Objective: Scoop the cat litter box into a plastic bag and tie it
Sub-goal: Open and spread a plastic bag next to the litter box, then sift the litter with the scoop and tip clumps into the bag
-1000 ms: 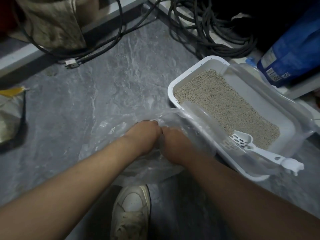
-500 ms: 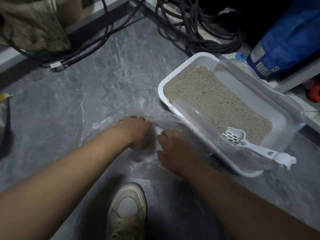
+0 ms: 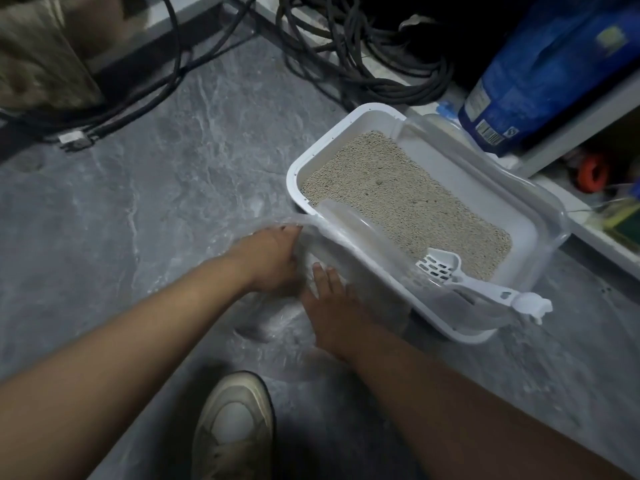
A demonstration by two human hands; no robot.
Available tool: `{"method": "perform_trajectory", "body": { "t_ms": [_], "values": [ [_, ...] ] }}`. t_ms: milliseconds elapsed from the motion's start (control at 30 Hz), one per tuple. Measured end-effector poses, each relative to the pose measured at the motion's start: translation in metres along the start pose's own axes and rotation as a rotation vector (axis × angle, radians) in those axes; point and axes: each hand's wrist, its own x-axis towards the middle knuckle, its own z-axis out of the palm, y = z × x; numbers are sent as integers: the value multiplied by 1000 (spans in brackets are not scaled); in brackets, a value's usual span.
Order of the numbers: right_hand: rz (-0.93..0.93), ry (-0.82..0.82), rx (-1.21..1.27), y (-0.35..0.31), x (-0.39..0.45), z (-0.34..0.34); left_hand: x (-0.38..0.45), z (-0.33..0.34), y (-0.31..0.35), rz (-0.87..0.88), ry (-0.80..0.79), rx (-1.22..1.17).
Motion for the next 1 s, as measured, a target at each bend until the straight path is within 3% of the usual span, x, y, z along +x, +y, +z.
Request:
{"method": "perform_trajectory", "body": {
  "t_ms": [233, 400, 567, 733, 1000],
  "values": [
    [-1, 7, 68, 4, -8, -1, 20, -16, -2, -12, 112, -215],
    [-50, 22, 149, 3, -14, -23, 10, -32, 13, -30, -68, -196],
    [-74, 136, 111, 5, -26, -51, -6, -43, 19, -45, -257, -224],
    [-69, 255, 72, 14, -47, -84, -5, -43, 22, -22, -132, -424],
    [40, 313, 13, 54, -69, -132, 2, -37, 39, -37, -60, -480]
  ]
}}
